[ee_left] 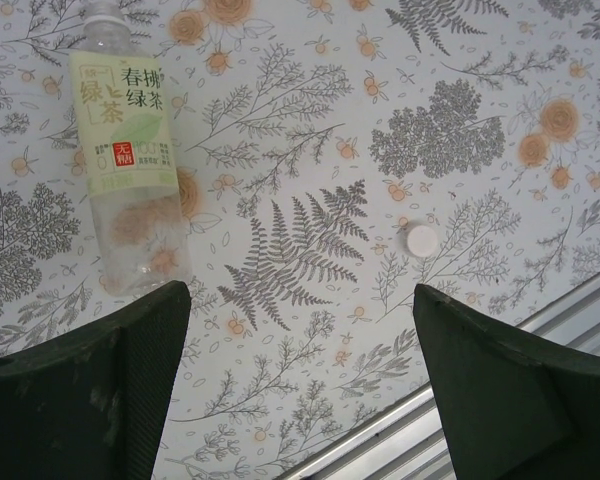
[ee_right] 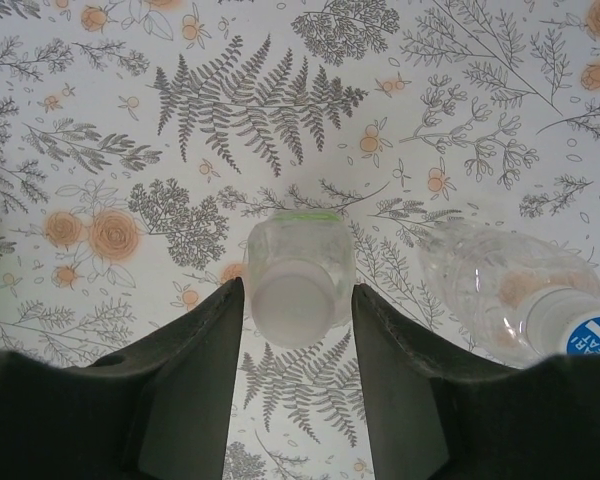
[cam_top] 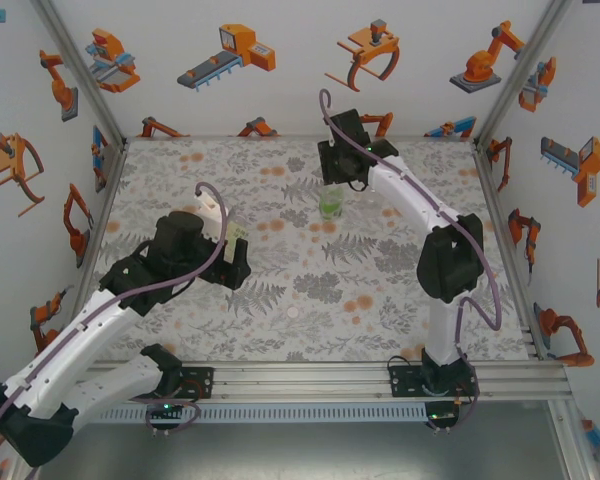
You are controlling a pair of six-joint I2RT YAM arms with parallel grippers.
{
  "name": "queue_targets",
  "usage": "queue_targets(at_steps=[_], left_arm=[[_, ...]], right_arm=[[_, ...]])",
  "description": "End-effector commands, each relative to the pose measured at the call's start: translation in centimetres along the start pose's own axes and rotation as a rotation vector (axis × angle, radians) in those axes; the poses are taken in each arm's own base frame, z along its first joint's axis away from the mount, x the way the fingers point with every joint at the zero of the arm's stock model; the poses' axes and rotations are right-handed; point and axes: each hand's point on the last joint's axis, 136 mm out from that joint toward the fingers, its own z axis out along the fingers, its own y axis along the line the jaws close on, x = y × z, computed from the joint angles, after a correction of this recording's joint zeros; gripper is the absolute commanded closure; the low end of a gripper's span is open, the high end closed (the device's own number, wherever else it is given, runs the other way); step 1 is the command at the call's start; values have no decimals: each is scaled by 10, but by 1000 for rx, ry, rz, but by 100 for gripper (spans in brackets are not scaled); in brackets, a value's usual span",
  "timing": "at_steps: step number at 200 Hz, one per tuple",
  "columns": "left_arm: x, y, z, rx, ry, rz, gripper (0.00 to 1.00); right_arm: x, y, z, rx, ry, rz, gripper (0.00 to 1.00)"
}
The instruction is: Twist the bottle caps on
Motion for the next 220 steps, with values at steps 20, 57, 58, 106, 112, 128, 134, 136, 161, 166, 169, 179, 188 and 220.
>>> queue_targets(at_steps=[20, 57, 58, 106, 112, 128, 134, 136, 161, 166, 169, 179, 188, 220], left_arm=[[8, 15, 12, -50, 62, -24, 16], [19, 35, 34, -80, 144, -24, 16], [19, 36, 35, -82, 145, -25, 16], [29, 76, 71, -141, 256, -36, 17], [30, 81, 76, -152, 273, -33, 17], [36, 93, 92, -179, 331, -16, 17], [39, 96, 99, -187, 355, -3, 17], [40, 97, 101, -189, 361, 1, 17], [49, 108, 125, -208, 433, 16, 16], [51, 110, 130, -210, 444, 14, 16], [51, 110, 133, -212, 448, 17, 16], [53, 114, 141, -224, 464, 19, 16], [56, 119, 148, -238, 484, 22, 16], [68, 131, 171, -276, 556, 39, 16]], right_arm=[[-20, -1, -34, -8, -45, 9, 53], [-26, -4, -63, -10, -91, 15, 53], [-26, -4, -63, -10, -90, 14, 53], [-10, -10, -93, -11, -109, 45, 53], [-8, -11, -98, -13, -114, 53, 53], [-1, -13, -108, -13, -123, 66, 53], [2, -15, -111, -8, -126, 67, 53], [3, -16, -112, -5, -127, 68, 53], [13, -24, -123, 23, -134, 66, 53], [15, -25, -125, 26, -134, 66, 53], [16, -26, -126, 29, -135, 66, 53], [19, -27, -131, 32, -138, 66, 53], [22, -29, -133, 34, -138, 68, 53], [26, -32, -145, 41, -152, 74, 52]])
